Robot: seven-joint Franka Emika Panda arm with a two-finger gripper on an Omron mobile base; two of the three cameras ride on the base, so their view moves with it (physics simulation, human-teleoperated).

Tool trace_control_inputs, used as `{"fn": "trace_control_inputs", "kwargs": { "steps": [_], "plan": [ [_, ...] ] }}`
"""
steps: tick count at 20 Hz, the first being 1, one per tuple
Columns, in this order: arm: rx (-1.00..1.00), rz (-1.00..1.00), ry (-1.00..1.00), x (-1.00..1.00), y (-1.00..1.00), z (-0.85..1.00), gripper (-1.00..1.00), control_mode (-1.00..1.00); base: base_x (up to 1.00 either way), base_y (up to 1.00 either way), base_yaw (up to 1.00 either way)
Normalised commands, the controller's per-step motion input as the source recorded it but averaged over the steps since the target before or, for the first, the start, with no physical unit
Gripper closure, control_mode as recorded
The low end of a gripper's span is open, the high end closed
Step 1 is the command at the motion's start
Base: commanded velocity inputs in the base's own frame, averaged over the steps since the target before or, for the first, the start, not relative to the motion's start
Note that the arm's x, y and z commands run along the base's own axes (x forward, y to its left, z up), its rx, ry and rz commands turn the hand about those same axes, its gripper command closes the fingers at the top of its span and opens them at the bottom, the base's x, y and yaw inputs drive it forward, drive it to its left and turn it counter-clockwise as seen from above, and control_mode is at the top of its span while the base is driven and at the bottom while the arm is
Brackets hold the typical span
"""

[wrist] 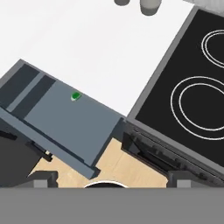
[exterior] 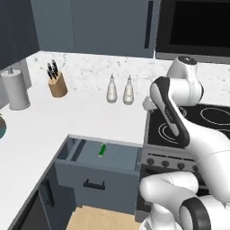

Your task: Pick up the knife from the drawer and place it on the cutting board. Then place the meat from the plate to the cutting board.

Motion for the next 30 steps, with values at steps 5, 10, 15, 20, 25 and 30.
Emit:
{"fn": "trace_control_inputs", "kwargs": {
  "steps": [5,10,15,20,25,30],
  "plan": [
    [0.00,0.00,0.00,0.00,0.00,0.00,-1.00,1.00,0.18,-0.29,0.22],
    [0.00,0.00,0.00,0.00,0.00,0.00,-1.00,1.00,0.04,-0.01,0.11],
    [0.00,0.00,0.00,0.00,0.00,0.00,-1.00,1.00,0.05,-0.21,0.22],
    [0.00,0.00,0.00,0.00,0.00,0.00,-1.00,1.00,-0.09,-0.20,0.27],
    [0.00,0.00,0.00,0.00,0.00,0.00,-1.00,1.00,-0.10,-0.08,0.33],
    [0.00,0.00,0.00,0.00,0.00,0.00,-1.00,1.00,-0.16,-0.01,0.42]
  ]
}}
